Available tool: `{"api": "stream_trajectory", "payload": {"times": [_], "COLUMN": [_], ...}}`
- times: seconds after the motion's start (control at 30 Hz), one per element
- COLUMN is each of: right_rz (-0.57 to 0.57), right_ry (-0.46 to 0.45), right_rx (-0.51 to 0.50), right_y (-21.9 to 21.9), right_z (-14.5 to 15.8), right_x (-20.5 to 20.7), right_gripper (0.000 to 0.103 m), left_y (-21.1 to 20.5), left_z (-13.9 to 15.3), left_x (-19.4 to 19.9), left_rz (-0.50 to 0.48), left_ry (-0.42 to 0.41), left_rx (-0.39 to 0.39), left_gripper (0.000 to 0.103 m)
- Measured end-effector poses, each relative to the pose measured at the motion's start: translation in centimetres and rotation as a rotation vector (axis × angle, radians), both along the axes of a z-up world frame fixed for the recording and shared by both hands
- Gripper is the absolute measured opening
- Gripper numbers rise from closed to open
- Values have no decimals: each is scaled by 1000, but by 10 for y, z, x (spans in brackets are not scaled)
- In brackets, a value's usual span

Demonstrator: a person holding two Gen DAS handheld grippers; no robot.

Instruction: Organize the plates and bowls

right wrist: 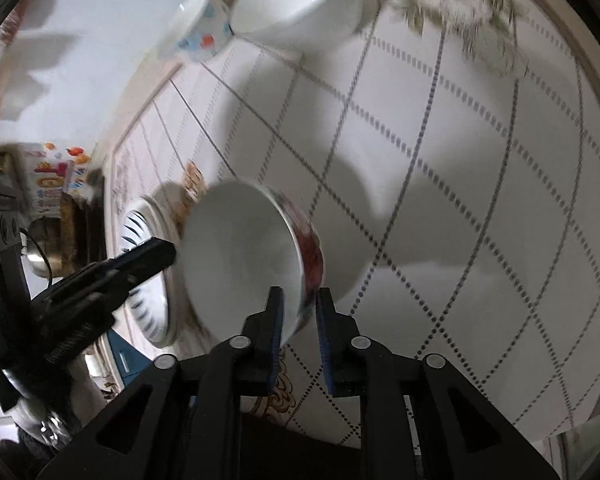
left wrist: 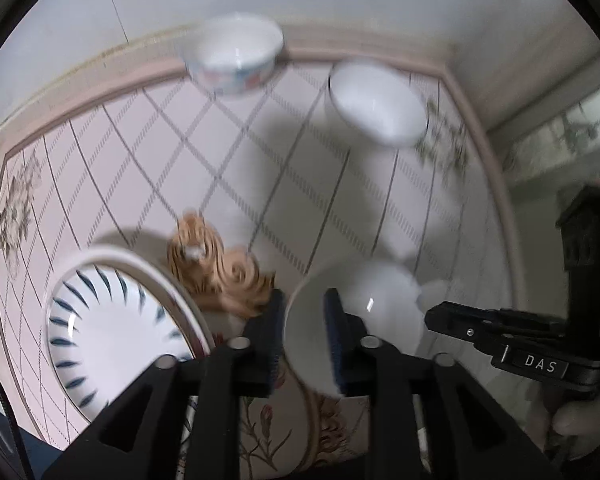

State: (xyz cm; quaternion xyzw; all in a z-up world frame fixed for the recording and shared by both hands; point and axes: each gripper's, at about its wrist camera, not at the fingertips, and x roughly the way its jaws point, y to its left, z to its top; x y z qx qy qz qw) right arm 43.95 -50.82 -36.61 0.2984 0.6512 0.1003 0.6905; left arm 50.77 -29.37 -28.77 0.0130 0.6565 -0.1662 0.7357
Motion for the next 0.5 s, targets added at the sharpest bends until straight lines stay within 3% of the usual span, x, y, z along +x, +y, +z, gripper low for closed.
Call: {"api": "stream_trajectory", "payload": {"times": [0.13,0.33,0.5], "right_rz": [-84,-177,-209], "right_ry": [-90,-144,-127], "right_rx": [-6,-71,-82], "right_y": [-32,-69,-82], "right_z": [26,29,12], "right_x": [28,92,137], "right_gripper": [49,51,51], "left_y": [-7,-40,-72], "left_z": [9,-20,-50], "left_x": [49,127,153], "left_rz": [59,85,43], "left_ry": [-48,8,77], "left_rx": [-23,-66,-48], "left_gripper": [31,31,31]}}
